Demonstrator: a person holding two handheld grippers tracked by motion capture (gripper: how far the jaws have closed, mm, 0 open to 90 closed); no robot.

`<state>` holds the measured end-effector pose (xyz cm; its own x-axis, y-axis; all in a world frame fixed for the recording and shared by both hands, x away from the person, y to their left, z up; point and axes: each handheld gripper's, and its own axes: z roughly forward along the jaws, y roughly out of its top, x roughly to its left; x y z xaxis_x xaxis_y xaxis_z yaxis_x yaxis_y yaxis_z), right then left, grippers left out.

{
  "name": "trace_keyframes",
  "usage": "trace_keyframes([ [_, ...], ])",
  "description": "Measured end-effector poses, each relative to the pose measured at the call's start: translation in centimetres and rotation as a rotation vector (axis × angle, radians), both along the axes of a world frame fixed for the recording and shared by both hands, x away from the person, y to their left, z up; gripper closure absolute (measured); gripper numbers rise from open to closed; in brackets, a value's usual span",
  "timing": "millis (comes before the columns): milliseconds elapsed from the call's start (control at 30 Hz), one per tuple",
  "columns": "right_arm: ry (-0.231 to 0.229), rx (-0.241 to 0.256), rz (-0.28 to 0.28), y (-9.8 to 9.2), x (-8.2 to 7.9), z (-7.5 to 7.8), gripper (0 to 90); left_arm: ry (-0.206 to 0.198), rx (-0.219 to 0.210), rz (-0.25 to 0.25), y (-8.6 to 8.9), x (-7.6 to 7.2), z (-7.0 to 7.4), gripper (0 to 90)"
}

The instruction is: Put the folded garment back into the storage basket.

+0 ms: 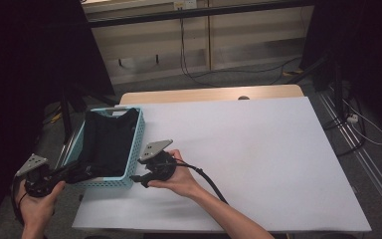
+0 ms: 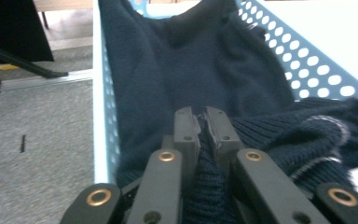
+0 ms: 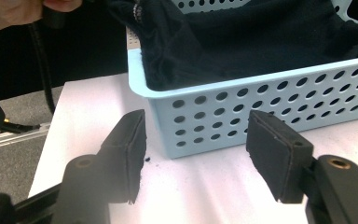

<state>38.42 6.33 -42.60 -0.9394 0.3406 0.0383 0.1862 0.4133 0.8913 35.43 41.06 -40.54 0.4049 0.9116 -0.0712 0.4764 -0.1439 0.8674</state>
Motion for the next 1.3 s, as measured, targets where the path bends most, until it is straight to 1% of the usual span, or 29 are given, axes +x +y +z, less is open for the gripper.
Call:
trace_keyframes([
  [67,0.002,-0.002,-0.001,0.0,0.1,-0.1,38.0,0.012,0.010,0.008,0.2,0.7,-0.1,84.7],
  [167,0.004,-0.004,0.000,0.0,0.1,-0.1,38.0,0.013,0.020,0.012,0.2,1.1,-0.1,84.7],
  [200,0.005,-0.003,0.000,0.0,0.1,-0.1,37.9,0.022,0.026,0.013,0.2,1.5,-0.3,84.7],
  [267,0.004,-0.002,0.000,0.0,0.1,-0.1,37.9,0.027,0.023,0.017,0.2,1.7,-0.4,84.7],
  [300,0.005,-0.001,0.000,0.0,0.1,-0.1,37.9,0.035,0.039,0.019,0.1,2.1,-0.5,84.8],
  [333,0.005,-0.001,0.000,0.0,0.1,-0.1,37.9,0.035,0.039,0.019,0.1,2.1,-0.5,84.7],
  [400,0.007,-0.001,-0.002,0.0,0.2,-0.2,37.8,0.042,0.058,0.019,-0.1,2.4,-0.7,84.7],
  [467,0.008,0.002,-0.003,0.0,0.2,-0.2,37.8,0.046,0.066,0.020,-0.1,2.4,-0.8,84.7],
  [500,0.008,0.002,-0.004,-0.1,0.2,-0.3,37.8,0.040,0.072,0.026,0.0,2.5,-0.9,84.7],
  [567,0.010,0.003,-0.005,-0.1,0.2,-0.3,37.7,0.043,0.070,0.027,0.0,2.5,-0.8,84.7],
  [633,0.012,0.002,-0.005,-0.1,0.3,-0.4,37.7,0.046,0.078,0.033,-0.1,2.6,-0.8,84.6],
  [700,0.012,0.004,-0.004,-0.1,0.3,-0.4,37.7,0.047,0.074,0.035,-0.1,2.6,-0.8,84.4],
  [767,0.012,0.004,-0.004,-0.2,0.3,-0.4,37.4,0.036,0.038,0.025,0.0,2.4,-0.8,83.3],
  [800,0.013,0.006,-0.006,-0.3,0.3,-0.5,37.3,0.030,0.028,0.021,0.1,2.3,-0.8,82.1],
  [833,0.014,0.007,-0.009,-0.3,0.4,-0.5,37.2,0.024,0.011,0.021,0.1,2.1,-0.8,79.5],
  [867,0.016,0.009,-0.012,-0.4,0.4,-0.5,37.1,0.024,0.011,0.021,0.1,2.1,-0.8,74.4],
  [900,0.016,0.009,-0.012,-0.4,0.4,-0.5,37.1,0.013,-0.002,0.021,0.1,2.0,-0.7,74.4],
  [933,0.016,0.010,-0.014,-0.5,0.4,-0.5,37.1,0.003,-0.006,0.026,0.2,1.9,-0.6,68.4],
  [967,0.014,0.014,-0.015,-0.6,0.5,-0.5,37.0,-0.014,-0.001,0.058,0.1,1.7,-0.4,56.7],
  [1000,0.015,0.015,-0.015,-0.6,0.6,-0.5,36.9,-0.019,-0.013,0.057,0.1,1.7,-0.3,52.9],
  [1033,0.017,0.017,-0.016,-0.6,0.6,-0.5,36.9,-0.027,-0.007,0.064,0.0,1.6,-0.1,50.5],
  [1067,0.017,0.017,-0.016,-0.6,0.6,-0.5,36.9,-0.027,-0.007,0.064,0.0,1.6,-0.1,45.7],
  [1100,0.020,0.019,-0.015,-0.6,0.7,-0.6,36.7,-0.048,0.011,0.076,-0.4,1.5,0.1,39.9],
  [1133,0.023,0.021,-0.013,-0.6,0.8,-0.7,36.0,-0.053,0.003,0.072,-0.5,1.5,0.2,35.2],
  [1167,0.023,0.021,-0.013,-0.6,0.8,-0.7,36.0,-0.053,0.003,0.072,-0.5,1.5,0.2,31.9],
  [1200,0.022,0.022,-0.009,-0.5,0.9,-0.8,35.5,-0.073,-0.011,0.070,-0.9,1.4,0.4,29.6],
  [1233,0.022,0.022,-0.009,-0.5,0.9,-0.8,35.5,-0.073,-0.011,0.070,-0.9,1.4,0.4,28.2],
  [1267,0.022,0.022,-0.010,-0.5,0.9,-0.8,35.3,-0.083,-0.021,0.064,-1.2,1.4,0.4,28.2],
  [1300,0.026,0.025,-0.013,-0.6,1.0,-0.8,34.5,-0.097,-0.009,0.053,-1.7,1.3,0.4,25.4],
])
